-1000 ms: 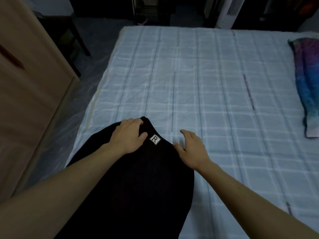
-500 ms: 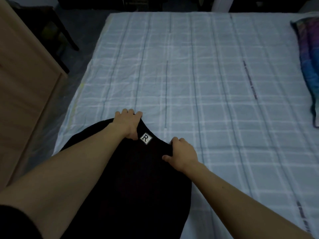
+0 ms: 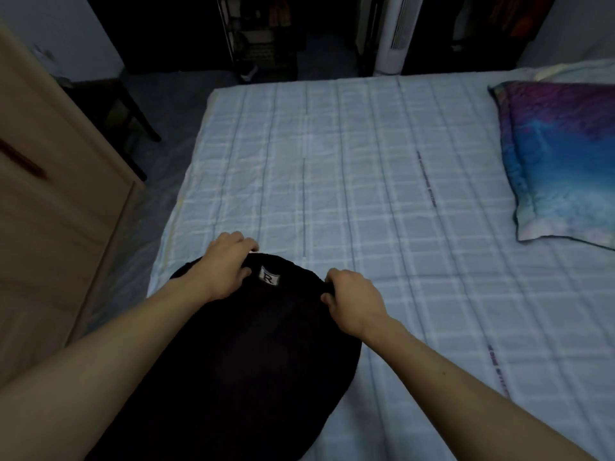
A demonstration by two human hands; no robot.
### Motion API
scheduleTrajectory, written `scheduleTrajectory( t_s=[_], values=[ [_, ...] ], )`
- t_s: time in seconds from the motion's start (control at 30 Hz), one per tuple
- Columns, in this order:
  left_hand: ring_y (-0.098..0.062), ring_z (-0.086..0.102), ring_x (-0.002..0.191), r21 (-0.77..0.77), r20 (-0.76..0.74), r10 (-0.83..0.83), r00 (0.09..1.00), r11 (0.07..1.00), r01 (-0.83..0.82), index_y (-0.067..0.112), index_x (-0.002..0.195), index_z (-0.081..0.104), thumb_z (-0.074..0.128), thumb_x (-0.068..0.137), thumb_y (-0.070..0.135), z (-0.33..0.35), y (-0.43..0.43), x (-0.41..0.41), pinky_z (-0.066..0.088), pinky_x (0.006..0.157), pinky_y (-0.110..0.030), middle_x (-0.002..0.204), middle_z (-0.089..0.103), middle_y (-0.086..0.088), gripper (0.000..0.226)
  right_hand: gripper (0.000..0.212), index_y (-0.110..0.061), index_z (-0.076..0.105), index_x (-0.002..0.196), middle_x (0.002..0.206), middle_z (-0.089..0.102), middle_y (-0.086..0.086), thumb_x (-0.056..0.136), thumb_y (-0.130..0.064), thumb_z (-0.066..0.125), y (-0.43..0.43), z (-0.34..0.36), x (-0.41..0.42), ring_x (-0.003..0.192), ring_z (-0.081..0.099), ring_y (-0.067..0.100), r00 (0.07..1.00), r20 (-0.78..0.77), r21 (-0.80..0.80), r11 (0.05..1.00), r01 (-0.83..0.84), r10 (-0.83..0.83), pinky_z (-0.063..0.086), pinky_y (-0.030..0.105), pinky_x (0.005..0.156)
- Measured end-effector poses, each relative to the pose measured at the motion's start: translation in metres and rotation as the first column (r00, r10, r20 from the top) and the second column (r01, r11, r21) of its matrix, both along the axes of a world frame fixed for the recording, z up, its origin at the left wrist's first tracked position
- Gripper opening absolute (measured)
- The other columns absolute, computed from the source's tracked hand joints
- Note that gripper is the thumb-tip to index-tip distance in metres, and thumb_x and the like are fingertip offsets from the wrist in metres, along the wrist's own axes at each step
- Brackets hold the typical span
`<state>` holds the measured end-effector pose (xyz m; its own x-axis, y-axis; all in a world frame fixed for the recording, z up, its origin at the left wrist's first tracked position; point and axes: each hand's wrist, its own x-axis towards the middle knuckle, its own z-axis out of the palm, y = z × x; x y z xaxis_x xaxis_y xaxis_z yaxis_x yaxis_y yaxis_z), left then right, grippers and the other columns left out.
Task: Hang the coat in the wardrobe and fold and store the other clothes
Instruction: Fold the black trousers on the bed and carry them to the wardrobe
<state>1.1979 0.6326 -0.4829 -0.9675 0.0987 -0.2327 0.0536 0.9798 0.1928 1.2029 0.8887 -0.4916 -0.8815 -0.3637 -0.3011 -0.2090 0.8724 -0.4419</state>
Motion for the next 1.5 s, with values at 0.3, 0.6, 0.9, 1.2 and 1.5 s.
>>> scheduleTrajectory(
  t_s=[0.3, 0.6, 0.9, 1.2, 1.5],
  values=[
    [-0.018, 0.043, 0.114, -0.241, 0.119, -0.178, 0.977, 0.949, 0.202, 0.031, 0.104, 0.055, 0.070, 0.073, 0.035, 0.112, 0.054, 0.123, 0.033, 0.087, -0.035, 0.117, 0.047, 0.010, 0.035, 0.013, -0.014, 0.056, 0.105, 0.101, 0.062, 0.003, 0.097, -0.025, 0.054, 0.068, 0.106, 0.116, 0.086, 0.060, 0.023, 0.987, -0.160, -0.019, 1.000, 0.016, -0.018, 0.044, 0.033, 0.067],
    [-0.025, 0.060, 0.076, -0.549, -0.107, -0.414, 0.904, 0.783, 0.293, 0.018, 0.078, 0.063, 0.088, 0.061, 0.038, 0.182, 0.088, 0.245, 0.045, 0.063, -0.038, 0.072, 0.061, -0.002, 0.036, 0.011, -0.016, 0.057, 0.103, 0.101, 0.063, 0.002, 0.095, -0.023, 0.054, 0.129, 0.177, 0.208, 0.087, 0.060, 0.024, 0.966, -0.253, -0.067, 0.997, 0.036, -0.052, 0.041, 0.033, 0.066],
    [-0.026, 0.058, 0.089, -0.459, -0.362, -0.437, 0.823, 0.852, 0.250, 0.019, 0.096, 0.060, 0.073, 0.072, 0.014, 0.215, 0.115, 0.325, 0.042, 0.066, -0.039, 0.089, 0.058, -0.001, 0.027, 0.011, -0.016, 0.060, 0.102, 0.096, 0.065, 0.001, 0.094, -0.024, 0.057, 0.176, 0.218, 0.302, 0.086, 0.061, 0.023, 0.945, -0.304, -0.093, 0.991, 0.092, -0.116, 0.045, 0.034, 0.066],
    [-0.031, 0.055, 0.080, -0.419, -0.580, -0.565, 0.587, 0.825, 0.380, 0.012, 0.091, 0.061, 0.039, 0.080, 0.014, 0.231, 0.210, 0.322, 0.040, 0.061, -0.040, 0.082, 0.057, -0.009, 0.024, 0.009, -0.017, 0.060, 0.090, 0.084, 0.065, 0.000, 0.092, -0.026, 0.061, 0.260, 0.235, 0.408, 0.077, 0.061, 0.021, 0.898, -0.284, -0.073, 0.942, 0.328, -0.334, 0.051, 0.037, 0.068],
    [-0.032, 0.054, 0.078, -0.365, -0.639, -0.616, 0.460, 0.770, 0.523, 0.011, 0.084, 0.061, 0.050, 0.079, 0.012, 0.237, 0.343, 0.323, 0.043, 0.060, -0.040, 0.082, 0.056, -0.011, 0.012, 0.010, -0.019, 0.061, 0.088, 0.081, 0.063, -0.004, 0.092, -0.027, 0.061, 0.358, 0.234, 0.475, 0.074, 0.060, 0.014, 0.781, -0.271, -0.121, 0.825, 0.552, -0.563, 0.049, 0.033, 0.063]
  ],
)
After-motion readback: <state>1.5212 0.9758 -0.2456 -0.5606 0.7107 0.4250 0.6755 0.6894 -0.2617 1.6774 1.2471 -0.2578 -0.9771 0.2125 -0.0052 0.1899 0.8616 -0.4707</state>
